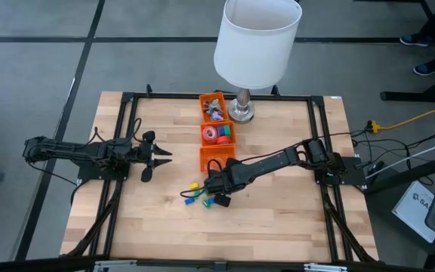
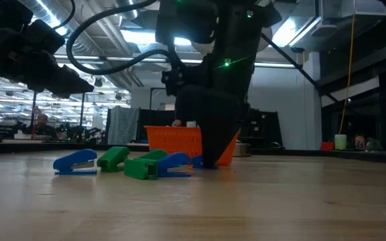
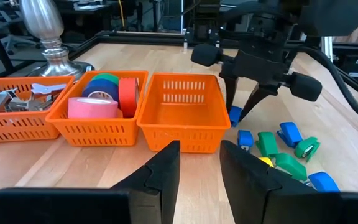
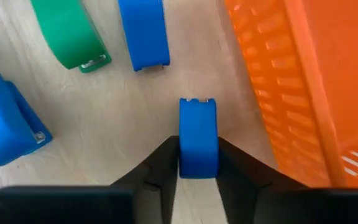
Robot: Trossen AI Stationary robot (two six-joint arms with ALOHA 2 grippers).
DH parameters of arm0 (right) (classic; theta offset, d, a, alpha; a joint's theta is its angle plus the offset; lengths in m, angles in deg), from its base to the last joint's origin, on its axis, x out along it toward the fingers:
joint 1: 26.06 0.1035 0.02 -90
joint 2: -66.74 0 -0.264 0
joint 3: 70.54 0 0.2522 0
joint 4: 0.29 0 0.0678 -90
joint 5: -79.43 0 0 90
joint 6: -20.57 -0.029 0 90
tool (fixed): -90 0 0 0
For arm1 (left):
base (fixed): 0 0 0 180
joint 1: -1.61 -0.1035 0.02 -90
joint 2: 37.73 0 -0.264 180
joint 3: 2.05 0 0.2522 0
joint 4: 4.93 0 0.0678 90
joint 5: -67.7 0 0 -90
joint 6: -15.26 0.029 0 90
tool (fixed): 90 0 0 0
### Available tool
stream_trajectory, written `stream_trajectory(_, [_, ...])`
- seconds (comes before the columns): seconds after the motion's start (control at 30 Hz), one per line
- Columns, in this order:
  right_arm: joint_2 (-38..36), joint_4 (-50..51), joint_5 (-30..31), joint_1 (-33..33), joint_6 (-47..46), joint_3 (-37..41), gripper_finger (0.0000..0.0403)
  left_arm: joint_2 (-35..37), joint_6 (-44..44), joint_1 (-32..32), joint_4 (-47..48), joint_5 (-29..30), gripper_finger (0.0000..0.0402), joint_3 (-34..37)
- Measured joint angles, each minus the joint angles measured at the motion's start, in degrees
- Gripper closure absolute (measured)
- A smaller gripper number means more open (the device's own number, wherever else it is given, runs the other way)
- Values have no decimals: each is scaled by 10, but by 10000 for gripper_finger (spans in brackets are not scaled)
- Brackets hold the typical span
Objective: Pick and place Stapler, Stapler remover, tape
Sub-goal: Put the blue stapler into the bottom orange basket
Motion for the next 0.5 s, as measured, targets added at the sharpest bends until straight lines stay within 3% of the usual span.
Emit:
stream_trajectory(0.1, [0, 1, 1, 5, 0, -2, 329, 0, 0, 0, 0, 0, 291, 0])
stream_trajectory(0.33, [3, -3, -5, 14, -13, -12, 329, 0, 0, 0, 0, 0, 293, 0])
stream_trajectory(0.5, [4, -6, -43, 26, 25, -51, 329, 0, 0, 0, 0, 0, 291, 0])
